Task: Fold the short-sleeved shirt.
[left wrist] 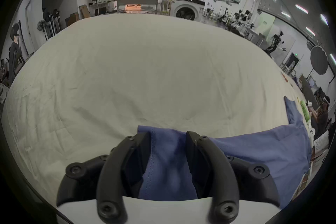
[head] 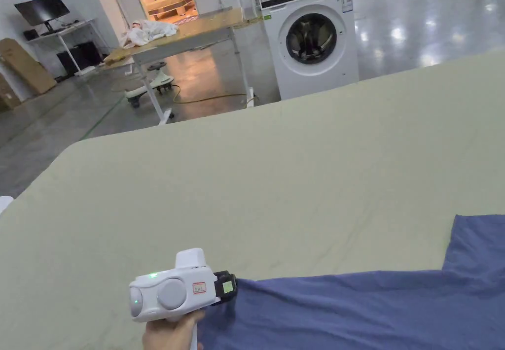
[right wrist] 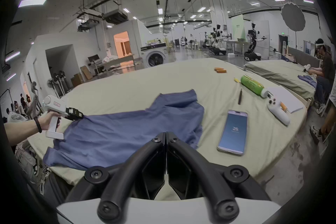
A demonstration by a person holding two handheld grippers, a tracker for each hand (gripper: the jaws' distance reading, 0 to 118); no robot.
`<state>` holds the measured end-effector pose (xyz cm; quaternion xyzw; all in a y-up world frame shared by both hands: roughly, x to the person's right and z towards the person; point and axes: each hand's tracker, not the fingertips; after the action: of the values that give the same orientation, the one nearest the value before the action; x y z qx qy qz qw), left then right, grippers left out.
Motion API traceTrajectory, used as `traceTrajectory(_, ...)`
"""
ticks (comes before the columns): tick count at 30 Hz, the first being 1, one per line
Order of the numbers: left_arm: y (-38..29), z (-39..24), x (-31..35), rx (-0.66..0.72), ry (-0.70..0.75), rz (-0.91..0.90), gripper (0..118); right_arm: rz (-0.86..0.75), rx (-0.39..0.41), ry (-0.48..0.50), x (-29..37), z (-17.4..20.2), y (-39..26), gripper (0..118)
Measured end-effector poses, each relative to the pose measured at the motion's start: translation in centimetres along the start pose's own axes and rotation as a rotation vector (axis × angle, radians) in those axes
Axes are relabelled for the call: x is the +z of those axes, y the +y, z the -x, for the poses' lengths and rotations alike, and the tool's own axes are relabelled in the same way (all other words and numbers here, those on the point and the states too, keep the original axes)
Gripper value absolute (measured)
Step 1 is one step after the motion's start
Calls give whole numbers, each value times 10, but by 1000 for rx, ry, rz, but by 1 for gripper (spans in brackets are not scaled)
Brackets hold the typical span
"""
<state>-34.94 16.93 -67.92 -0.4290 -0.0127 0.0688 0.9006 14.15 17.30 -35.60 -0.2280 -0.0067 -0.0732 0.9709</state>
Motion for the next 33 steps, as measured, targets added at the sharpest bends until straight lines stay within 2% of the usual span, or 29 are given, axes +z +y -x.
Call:
traceTrajectory(1, -4, -3, 2, -12, -2, -16, 32, 11, 1, -11, 0, -4, -2, 0)
traceTrajectory(3, -7, -12, 5, -43, 5, -25, 2, 21, -5, -19, 0, -9, -5, 0)
traceTrajectory(5, -9, -18, 2, -57, -4, -13, 0, 35, -14, -23, -4, -13, -5, 0)
traceTrajectory(8, -15, -38, -10, -122, 65, 7, 0, 50, 0, -28, -23, -17, 10, 0)
traceTrajectory(9, -14, -40, -13, -132, 68, 15, 0, 47, 20, -27, -31, -18, 18, 4)
traceTrajectory(10, -13, -41, -14, -147, 68, 23, 0, 39, 36, -27, -42, -20, 30, 18)
traceTrajectory(11, -12, -41, -14, -163, 68, 35, 0, 41, 33, -20, -55, -24, 42, 46)
traceTrajectory(12, -11, -42, -14, -185, 64, 48, 0, 56, 22, -23, -72, -29, 56, 63)
traceTrajectory(13, -9, -45, -15, -223, 62, 71, 0, 97, -3, -11, -93, -37, 69, 70)
traceTrajectory(15, -6, -53, -13, -245, 63, 102, 0, 170, -67, 22, -135, -53, 90, 69)
traceTrajectory(17, -2, -55, -14, -233, 65, 117, 0, 240, -121, 7, -180, -69, 103, 69)
traceTrajectory(18, -1, -55, -14, -227, 64, 122, 0, 287, -124, -19, -204, -76, 107, 69)
traceTrajectory(20, -1, -56, -10, -229, 62, 127, 0, 368, -80, -87, -246, -86, 104, 68)
traceTrajectory(23, 1, -55, -7, -228, 52, 133, 0, 592, -70, -152, -290, -102, 88, 56)
traceTrajectory(25, 0, -57, -5, -231, 49, 134, 0, 538, -64, -125, -286, -102, 83, 56)
traceTrajectory(26, -2, -59, -5, -243, 48, 134, 0, 534, -61, -128, -284, -100, 86, 49)
traceTrajectory(27, -3, -60, -6, -261, 50, 134, 0, 530, -62, -136, -281, -96, 90, 34)
traceTrajectory(28, -3, -62, -5, -273, 54, 134, 0, 521, -45, -118, -280, -92, 91, 11)
traceTrajectory(29, -5, -64, -5, -279, 59, 134, 0, 525, -26, -106, -277, -85, 91, 3)
traceTrajectory(32, -5, -68, -6, -286, 75, 131, 0, 542, 74, -142, -280, -73, 88, 3)
traceTrajectory(33, -4, -69, -4, -282, 77, 131, 0, 539, 76, -144, -281, -72, 87, 3)
